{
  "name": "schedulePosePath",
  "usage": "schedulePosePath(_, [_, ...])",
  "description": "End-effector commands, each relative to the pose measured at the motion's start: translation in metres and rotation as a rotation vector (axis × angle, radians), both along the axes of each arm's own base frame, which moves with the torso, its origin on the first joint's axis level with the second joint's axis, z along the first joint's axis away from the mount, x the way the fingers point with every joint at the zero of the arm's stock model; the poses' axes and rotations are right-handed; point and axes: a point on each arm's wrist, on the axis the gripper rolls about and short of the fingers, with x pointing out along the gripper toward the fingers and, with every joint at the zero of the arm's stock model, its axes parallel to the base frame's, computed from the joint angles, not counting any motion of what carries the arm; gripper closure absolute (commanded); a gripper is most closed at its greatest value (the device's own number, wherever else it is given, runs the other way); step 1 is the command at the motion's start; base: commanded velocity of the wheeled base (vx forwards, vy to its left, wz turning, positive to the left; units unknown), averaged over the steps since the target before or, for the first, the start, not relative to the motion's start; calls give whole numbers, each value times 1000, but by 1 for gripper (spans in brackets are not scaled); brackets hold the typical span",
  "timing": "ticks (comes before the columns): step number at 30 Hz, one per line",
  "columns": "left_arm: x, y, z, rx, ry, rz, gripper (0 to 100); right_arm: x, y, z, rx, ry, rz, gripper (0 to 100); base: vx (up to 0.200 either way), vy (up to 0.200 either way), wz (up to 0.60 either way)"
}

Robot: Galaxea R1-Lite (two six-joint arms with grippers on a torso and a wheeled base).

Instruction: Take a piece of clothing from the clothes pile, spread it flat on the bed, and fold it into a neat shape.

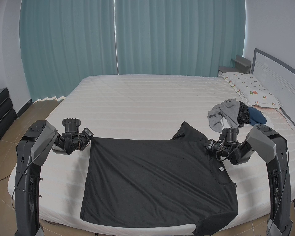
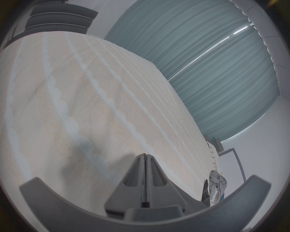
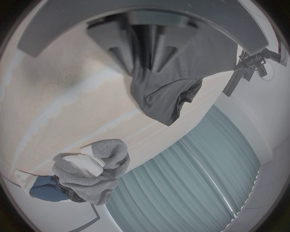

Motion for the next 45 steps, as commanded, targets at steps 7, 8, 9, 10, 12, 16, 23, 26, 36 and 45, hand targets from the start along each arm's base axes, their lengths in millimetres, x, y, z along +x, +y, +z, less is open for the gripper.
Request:
schedulePosePath(7, [1, -1, 0, 0, -7, -1, 100, 12, -9, 12, 0, -64, -41, 100, 0, 0, 0])
schedulePosePath(8, [2, 0, 0, 0, -10, -1, 100, 13, -9, 14, 0, -74, -41, 100, 0, 0, 0])
schedulePosePath(9, [2, 0, 0, 0, -12, -1, 100, 14, -9, 15, 0, -78, -42, 100, 0, 0, 0])
schedulePosePath(10, [2, 0, 0, 0, -12, -1, 100, 14, -9, 15, 0, -81, -42, 100, 0, 0, 0])
schedulePosePath(12, [2, 0, 0, 0, -12, -1, 100, 16, -8, 17, 2, -90, -43, 100, 0, 0, 0])
schedulePosePath(16, [2, 0, 0, 0, -12, -1, 100, 21, -9, 21, 6, -110, -70, 100, 0, 0, 0])
schedulePosePath(23, [2, -3, 0, 1, -13, -6, 100, 25, -10, 15, 1, -114, -91, 100, 0, 0, 0])
schedulePosePath(26, [3, -3, 0, 1, -16, -6, 100, 29, -15, 18, 0, -128, -110, 100, 0, 0, 0])
schedulePosePath(36, [3, -4, -1, 2, -14, -10, 100, 32, -14, 13, -10, -138, -132, 100, 0, 0, 0])
schedulePosePath(45, [4, -4, -1, 3, -17, -12, 100, 32, -13, 9, -10, -134, -131, 100, 0, 0, 0])
